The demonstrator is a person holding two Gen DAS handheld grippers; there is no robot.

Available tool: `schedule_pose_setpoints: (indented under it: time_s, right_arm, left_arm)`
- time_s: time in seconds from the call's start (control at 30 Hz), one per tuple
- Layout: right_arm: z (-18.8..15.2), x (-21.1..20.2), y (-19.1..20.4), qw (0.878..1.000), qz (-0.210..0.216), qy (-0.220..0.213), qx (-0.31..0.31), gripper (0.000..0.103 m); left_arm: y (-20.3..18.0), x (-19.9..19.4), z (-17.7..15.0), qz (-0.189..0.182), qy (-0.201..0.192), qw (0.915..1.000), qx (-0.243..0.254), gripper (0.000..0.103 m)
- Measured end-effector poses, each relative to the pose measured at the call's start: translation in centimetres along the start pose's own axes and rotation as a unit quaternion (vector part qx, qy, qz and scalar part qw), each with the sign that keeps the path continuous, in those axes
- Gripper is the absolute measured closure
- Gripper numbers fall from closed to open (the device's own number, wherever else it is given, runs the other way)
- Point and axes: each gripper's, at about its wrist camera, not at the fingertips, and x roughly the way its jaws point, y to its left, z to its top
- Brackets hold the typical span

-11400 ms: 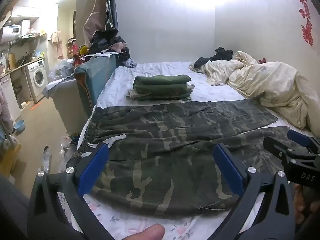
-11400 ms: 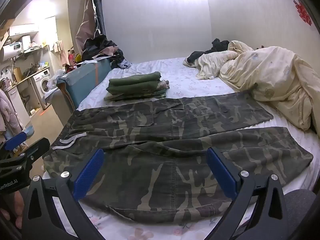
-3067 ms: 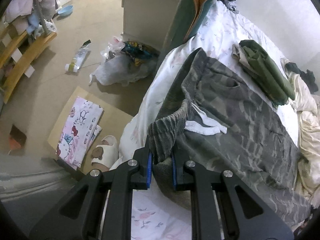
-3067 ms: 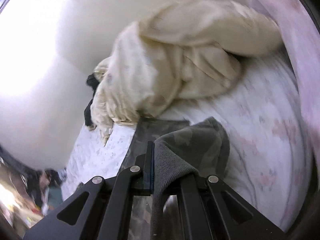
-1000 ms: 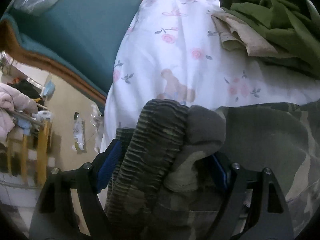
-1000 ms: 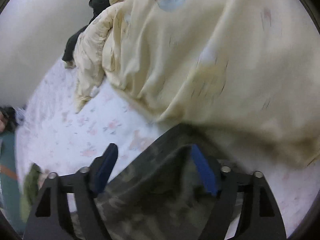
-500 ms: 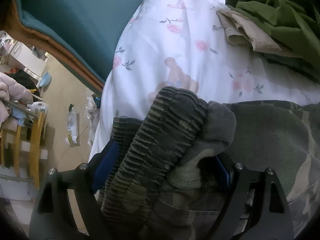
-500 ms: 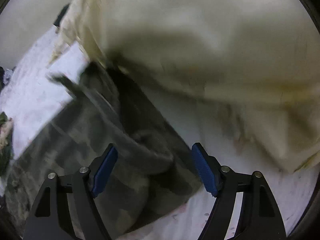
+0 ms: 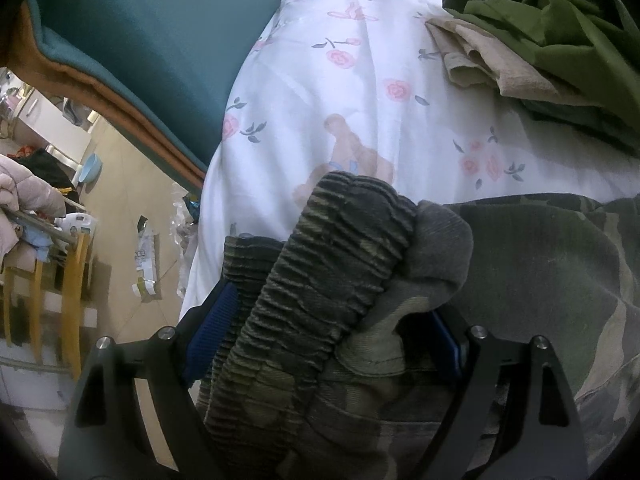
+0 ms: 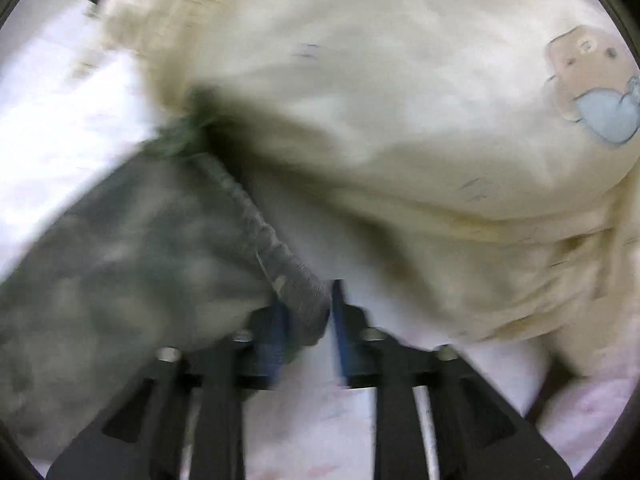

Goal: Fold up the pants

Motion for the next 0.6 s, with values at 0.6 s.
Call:
schedule_pose_setpoints:
  time_s: [0.6]
  right_arm:
    - [-8.5, -0.9, 13.5, 0.964, 0.259, -0.012, -0.060, 0.041]
  left_arm:
    - [-0.2, -0.4, 0.2, 0.003, 0.009, 0.9998, 0.019, 0.019]
